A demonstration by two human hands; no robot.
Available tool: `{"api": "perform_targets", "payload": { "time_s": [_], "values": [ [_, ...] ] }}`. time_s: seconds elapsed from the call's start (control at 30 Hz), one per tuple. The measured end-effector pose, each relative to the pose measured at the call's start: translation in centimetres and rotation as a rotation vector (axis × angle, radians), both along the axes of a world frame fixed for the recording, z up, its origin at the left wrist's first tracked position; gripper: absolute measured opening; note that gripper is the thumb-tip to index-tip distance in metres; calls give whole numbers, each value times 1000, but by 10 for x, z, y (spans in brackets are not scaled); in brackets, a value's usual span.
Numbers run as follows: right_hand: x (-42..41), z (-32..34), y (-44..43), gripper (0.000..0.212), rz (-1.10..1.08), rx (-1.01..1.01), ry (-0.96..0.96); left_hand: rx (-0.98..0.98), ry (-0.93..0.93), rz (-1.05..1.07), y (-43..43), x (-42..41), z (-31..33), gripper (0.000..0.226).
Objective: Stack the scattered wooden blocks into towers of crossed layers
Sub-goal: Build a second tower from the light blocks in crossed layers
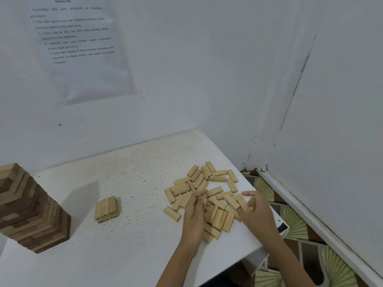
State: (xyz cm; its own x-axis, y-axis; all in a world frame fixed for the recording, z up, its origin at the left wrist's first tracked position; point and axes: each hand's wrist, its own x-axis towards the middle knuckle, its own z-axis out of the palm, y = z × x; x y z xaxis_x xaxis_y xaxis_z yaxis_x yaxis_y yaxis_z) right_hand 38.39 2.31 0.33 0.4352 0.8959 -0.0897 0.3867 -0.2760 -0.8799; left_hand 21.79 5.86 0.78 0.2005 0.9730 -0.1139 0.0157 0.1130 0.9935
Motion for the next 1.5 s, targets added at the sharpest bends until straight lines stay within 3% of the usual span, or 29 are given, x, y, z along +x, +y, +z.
{"api": "perform_targets", "payload": {
  "time_s": [0.1,0.27,0.33,0.43,0.67,0.87,1.0,1.27,1.5],
  "values": [
    [3,-11,-1,35,27,-93,-153,-11,2,-52,2,14,2,25],
    [5,-18,-1,9,-58,4,-219,11,3,-79,2,21,4,24],
    [2,-13,-2,5,-124,73,-194,30,11,-56,1,18,4,23],
    [-5,-4,-2,18,-163,168,-150,38,-9,10,3,10,5,17],
    [-48,7,5,12,26,209,141,82,-58,172,5,-26,3,13],
    [-97,6,14,14,155,148,324,26,-29,211,2,-73,0,36],
    [-127,3,23,12,229,134,415,47,27,270,-8,-106,-3,37],
    [-181,-10,49,11,476,44,226,27,174,362,-18,-160,-17,40],
    [-202,-8,56,21,446,-26,309,51,300,380,-20,-177,-24,36]
  ]
}}
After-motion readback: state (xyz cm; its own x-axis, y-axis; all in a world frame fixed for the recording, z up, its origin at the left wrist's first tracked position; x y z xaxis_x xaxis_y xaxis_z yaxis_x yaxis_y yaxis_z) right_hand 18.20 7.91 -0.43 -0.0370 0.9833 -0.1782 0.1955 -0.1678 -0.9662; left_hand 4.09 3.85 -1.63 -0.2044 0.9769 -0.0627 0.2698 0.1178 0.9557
